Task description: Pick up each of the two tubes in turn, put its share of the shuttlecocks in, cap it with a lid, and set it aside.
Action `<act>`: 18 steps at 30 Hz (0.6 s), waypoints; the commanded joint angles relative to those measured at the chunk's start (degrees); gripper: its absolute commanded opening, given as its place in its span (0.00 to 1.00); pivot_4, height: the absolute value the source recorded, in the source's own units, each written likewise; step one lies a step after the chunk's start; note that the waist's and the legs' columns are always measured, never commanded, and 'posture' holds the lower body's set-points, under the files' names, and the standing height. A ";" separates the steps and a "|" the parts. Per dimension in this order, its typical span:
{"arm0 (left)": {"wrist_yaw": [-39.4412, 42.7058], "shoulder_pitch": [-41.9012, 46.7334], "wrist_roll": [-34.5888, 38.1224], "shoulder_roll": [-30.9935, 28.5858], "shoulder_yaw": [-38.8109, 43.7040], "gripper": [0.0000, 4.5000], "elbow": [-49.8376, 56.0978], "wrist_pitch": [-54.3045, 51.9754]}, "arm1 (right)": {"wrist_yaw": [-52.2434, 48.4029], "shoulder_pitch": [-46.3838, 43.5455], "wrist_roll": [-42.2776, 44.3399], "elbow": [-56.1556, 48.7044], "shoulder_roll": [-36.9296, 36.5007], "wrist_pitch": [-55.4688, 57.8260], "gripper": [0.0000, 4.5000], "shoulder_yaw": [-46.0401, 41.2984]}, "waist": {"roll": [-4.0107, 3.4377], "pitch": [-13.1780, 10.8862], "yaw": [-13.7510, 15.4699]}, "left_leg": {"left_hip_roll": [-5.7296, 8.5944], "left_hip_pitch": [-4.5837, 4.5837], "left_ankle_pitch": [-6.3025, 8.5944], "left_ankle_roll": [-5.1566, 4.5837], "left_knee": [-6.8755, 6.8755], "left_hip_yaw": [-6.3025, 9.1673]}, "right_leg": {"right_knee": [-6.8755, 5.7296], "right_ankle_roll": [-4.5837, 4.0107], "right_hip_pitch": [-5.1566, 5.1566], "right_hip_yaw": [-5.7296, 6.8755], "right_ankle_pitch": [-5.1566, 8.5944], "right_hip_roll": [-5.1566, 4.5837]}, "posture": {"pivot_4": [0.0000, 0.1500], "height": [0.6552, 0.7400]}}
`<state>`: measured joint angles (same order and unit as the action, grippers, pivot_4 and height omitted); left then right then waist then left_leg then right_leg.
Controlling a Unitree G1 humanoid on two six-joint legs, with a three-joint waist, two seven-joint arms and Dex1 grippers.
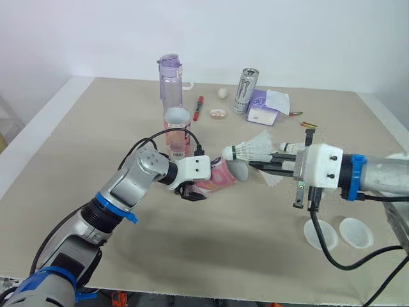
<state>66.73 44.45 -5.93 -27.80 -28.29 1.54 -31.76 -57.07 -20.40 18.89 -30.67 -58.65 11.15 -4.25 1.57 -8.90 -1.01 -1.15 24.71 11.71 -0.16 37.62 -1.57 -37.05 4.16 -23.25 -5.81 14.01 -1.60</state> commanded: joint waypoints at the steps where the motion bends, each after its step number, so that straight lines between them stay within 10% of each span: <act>1: 0.12 -0.83 -0.38 -0.18 -1.77 0.74 0.27 -2.51 | -1.51 -0.45 -2.80 1.78 -0.47 -3.49 0.01 0.54 | 0.00 0.00 -0.04 | 0.01 -0.02 0.00 0.00 0.00 0.00 | 0.00 -0.01 0.00 0.02 0.00 0.04 | 1.00 1.00; 18: -0.87 -1.43 -0.54 -0.13 -2.37 0.74 1.20 -3.16 | -2.92 -2.30 -4.25 3.45 1.79 -5.64 0.01 2.90 | -0.01 0.00 -0.09 | -0.05 -0.08 -0.01 0.00 0.00 -0.01 | -0.05 -0.10 0.01 0.01 -0.06 0.11 | 1.00 1.00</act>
<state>65.60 44.11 -6.16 -27.92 -28.55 3.00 -34.14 -60.08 -21.38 14.40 -25.59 -57.03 5.08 -1.07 1.56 -8.89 -1.10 -1.20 24.63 11.70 -0.16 37.63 -1.58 -37.10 4.06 -23.24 -5.81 13.95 -1.49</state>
